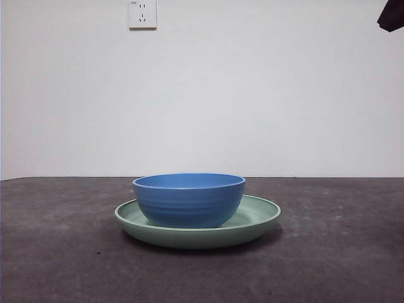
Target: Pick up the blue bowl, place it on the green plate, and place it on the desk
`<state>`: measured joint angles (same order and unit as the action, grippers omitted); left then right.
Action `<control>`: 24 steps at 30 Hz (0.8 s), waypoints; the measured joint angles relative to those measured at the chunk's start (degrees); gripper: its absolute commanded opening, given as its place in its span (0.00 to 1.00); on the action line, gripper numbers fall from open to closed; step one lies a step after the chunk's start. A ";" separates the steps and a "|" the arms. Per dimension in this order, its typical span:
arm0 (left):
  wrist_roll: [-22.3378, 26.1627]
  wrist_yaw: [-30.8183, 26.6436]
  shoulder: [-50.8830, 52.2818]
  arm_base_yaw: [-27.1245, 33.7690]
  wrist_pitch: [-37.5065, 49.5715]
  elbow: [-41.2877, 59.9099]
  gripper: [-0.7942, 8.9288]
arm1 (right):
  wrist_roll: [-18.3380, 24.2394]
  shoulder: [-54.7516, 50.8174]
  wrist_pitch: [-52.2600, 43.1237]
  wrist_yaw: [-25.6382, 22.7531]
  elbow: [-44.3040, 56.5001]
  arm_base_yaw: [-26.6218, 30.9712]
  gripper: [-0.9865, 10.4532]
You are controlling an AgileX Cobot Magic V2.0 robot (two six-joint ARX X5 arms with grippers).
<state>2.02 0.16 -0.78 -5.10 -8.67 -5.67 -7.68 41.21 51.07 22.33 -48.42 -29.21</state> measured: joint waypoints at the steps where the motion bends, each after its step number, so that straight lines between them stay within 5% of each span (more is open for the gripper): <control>1: 0.00 0.00 0.39 0.00 0.04 0.61 0.09 | 0.00 0.00 0.02 0.00 -0.02 0.00 0.09; 24: -1.68 -0.02 0.52 0.00 -1.75 3.80 0.09 | 0.00 0.00 0.00 0.00 0.00 0.00 0.09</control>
<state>0.34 0.14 -0.25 -5.10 -10.41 -1.87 -7.68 41.21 51.07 22.33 -48.42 -29.21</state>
